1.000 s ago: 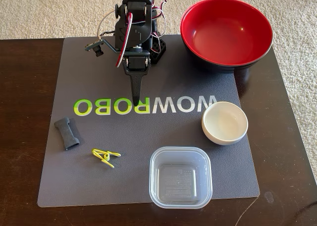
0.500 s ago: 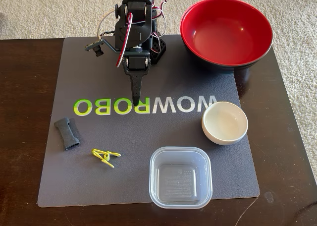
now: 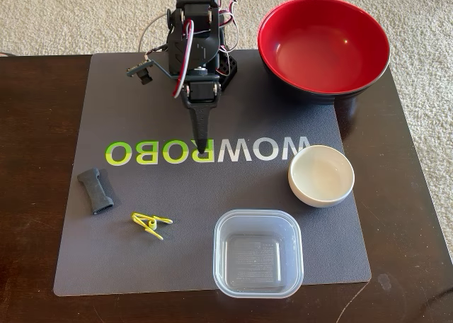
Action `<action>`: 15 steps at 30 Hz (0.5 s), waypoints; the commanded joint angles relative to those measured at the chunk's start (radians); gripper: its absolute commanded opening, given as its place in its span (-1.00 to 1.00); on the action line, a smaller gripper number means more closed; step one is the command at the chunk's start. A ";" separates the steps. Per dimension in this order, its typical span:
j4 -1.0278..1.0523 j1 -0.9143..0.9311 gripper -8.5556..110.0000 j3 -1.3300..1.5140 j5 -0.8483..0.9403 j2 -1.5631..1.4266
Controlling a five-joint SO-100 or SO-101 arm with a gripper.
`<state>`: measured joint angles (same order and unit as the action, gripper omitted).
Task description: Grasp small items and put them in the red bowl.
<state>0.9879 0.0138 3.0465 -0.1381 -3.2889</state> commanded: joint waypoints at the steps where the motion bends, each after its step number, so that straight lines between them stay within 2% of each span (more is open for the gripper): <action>1: -0.015 -0.006 -0.62 -0.006 -0.008 -0.005; 5: -0.092 0.000 -0.69 0.017 -0.051 -0.005; 7: -0.100 0.063 -0.61 0.034 -0.275 -0.005; 8: -0.129 0.109 -0.52 0.044 -0.299 -0.005; 10: -0.229 0.130 -0.43 0.057 -0.310 -0.003; 15: -0.204 0.037 -0.37 -0.100 -0.313 0.081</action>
<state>0.8023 0.0997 3.0450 -0.4372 -3.2689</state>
